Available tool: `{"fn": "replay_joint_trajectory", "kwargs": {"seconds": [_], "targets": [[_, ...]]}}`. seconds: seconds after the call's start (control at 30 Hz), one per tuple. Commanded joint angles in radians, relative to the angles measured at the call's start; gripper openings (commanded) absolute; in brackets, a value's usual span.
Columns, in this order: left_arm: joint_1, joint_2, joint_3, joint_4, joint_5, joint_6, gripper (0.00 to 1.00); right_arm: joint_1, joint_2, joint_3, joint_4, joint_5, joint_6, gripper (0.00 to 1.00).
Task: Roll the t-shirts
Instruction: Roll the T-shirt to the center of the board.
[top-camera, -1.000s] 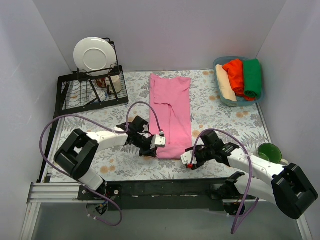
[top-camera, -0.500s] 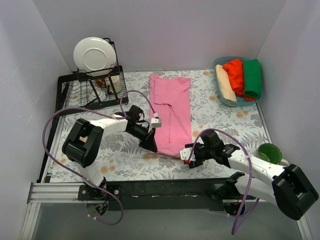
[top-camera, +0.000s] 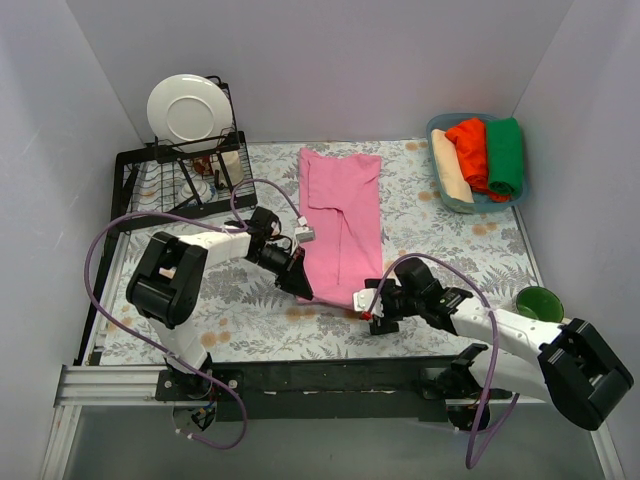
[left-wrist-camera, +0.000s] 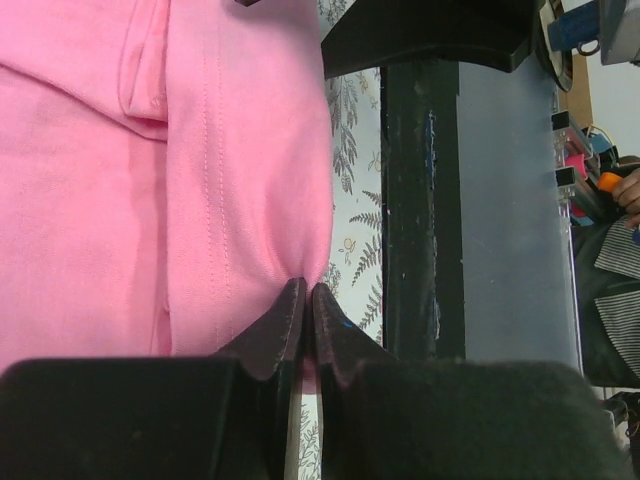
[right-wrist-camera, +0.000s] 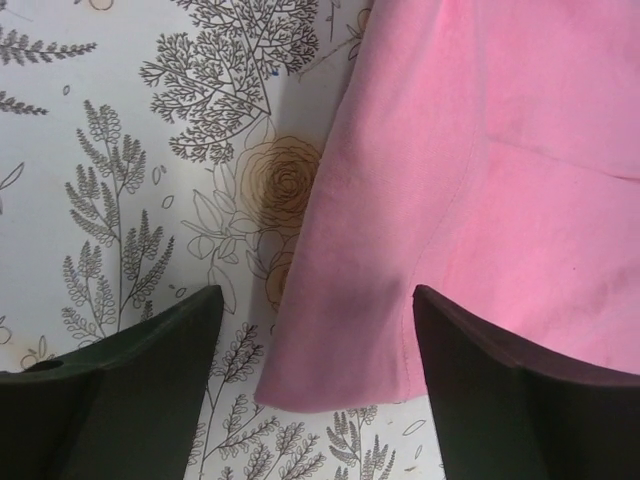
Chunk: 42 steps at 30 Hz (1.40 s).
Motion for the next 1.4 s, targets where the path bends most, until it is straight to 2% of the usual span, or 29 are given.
{"fn": "replay_joint_trajectory", "kwargs": {"seconds": [0.0,0.13,0.17,0.27,0.37,0.43,0.47,0.57,0.63,0.8,0.9,1.13,1.37], "targets": [[0.016,-0.014,0.016,0.008,0.058,-0.024,0.00,0.034,0.021,-0.007,0.134,0.090,0.078,0.75],[0.017,-0.010,0.013,-0.008,0.053,-0.001,0.00,0.048,0.069,-0.001,0.204,0.199,0.111,0.56],[0.017,-0.009,0.011,-0.018,0.046,0.017,0.00,0.048,0.087,0.005,0.209,0.213,0.116,0.47],[0.017,-0.013,0.002,-0.040,0.014,0.057,0.00,0.048,0.087,0.028,0.182,0.233,0.118,0.37],[0.017,-0.023,0.001,-0.060,-0.022,0.102,0.00,0.047,0.051,0.048,0.143,0.219,0.107,0.31],[0.017,-0.044,0.004,-0.078,-0.056,0.142,0.00,0.048,0.031,0.069,0.053,0.187,0.101,0.27],[0.017,-0.052,0.005,-0.109,-0.066,0.187,0.00,0.047,0.015,0.098,0.008,0.169,0.099,0.20],[0.017,-0.069,0.027,-0.205,-0.085,0.276,0.00,0.048,-0.005,0.146,-0.166,0.084,0.098,0.14],[0.016,-0.076,0.036,-0.250,-0.097,0.333,0.00,0.047,-0.002,0.187,-0.281,0.031,0.107,0.12],[0.016,-0.063,0.079,-0.341,-0.105,0.344,0.00,0.021,0.043,0.238,-0.473,-0.087,0.061,0.06],[0.016,-0.026,0.132,-0.380,-0.106,0.352,0.00,0.004,0.047,0.244,-0.513,-0.097,0.046,0.01],[0.016,0.129,0.297,-0.615,-0.097,0.502,0.00,-0.073,0.099,0.290,-0.556,-0.123,0.000,0.01],[0.017,0.178,0.358,-0.606,-0.134,0.505,0.00,-0.171,0.254,0.417,-0.648,-0.209,-0.121,0.01]]}}
